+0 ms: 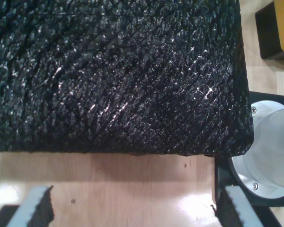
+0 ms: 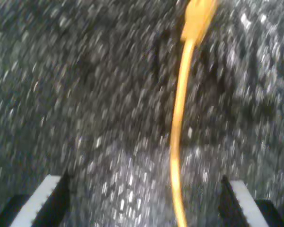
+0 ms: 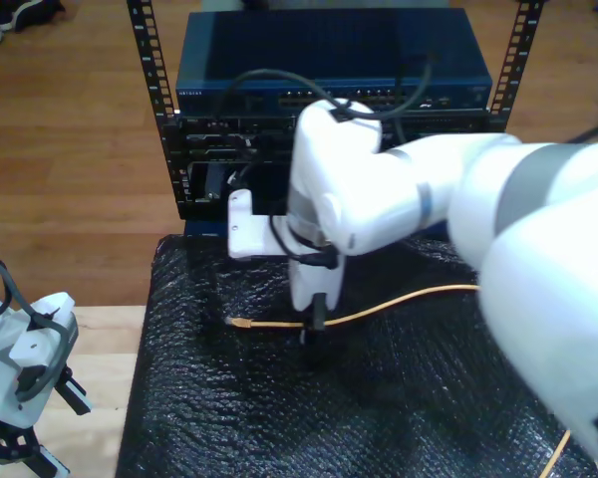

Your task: Grab the cable and plug it in

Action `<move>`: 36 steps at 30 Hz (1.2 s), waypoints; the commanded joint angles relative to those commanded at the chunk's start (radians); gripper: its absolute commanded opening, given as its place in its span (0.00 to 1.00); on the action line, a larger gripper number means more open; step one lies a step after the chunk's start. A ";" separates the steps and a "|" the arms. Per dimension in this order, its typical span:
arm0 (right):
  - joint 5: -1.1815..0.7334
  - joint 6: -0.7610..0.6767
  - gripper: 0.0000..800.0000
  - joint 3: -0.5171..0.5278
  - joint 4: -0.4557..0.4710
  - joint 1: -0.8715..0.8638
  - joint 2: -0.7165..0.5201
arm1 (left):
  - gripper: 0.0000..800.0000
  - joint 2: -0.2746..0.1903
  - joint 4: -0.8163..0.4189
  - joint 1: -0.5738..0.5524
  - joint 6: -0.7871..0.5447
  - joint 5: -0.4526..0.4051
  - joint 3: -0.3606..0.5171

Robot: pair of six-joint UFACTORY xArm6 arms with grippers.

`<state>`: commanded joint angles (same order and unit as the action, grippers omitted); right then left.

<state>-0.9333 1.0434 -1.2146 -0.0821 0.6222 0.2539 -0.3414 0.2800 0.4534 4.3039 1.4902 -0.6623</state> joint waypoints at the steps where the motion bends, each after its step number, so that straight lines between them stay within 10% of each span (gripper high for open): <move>1: 0.002 -0.015 0.95 -0.011 0.000 0.006 0.011 | 1.00 0.000 0.000 0.005 0.000 0.000 -0.002; 21: 0.002 -0.176 0.92 -0.170 0.003 0.063 0.201 | 1.00 0.005 0.000 0.026 -0.002 0.000 -0.002; 36: 0.003 -0.186 0.68 -0.195 0.025 0.064 0.229 | 1.00 0.006 0.000 0.026 -0.003 0.002 -0.002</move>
<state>-0.9302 0.8577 -1.4095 -0.0575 0.6866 0.4826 -0.3353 0.2800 0.4795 4.3008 1.4918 -0.6638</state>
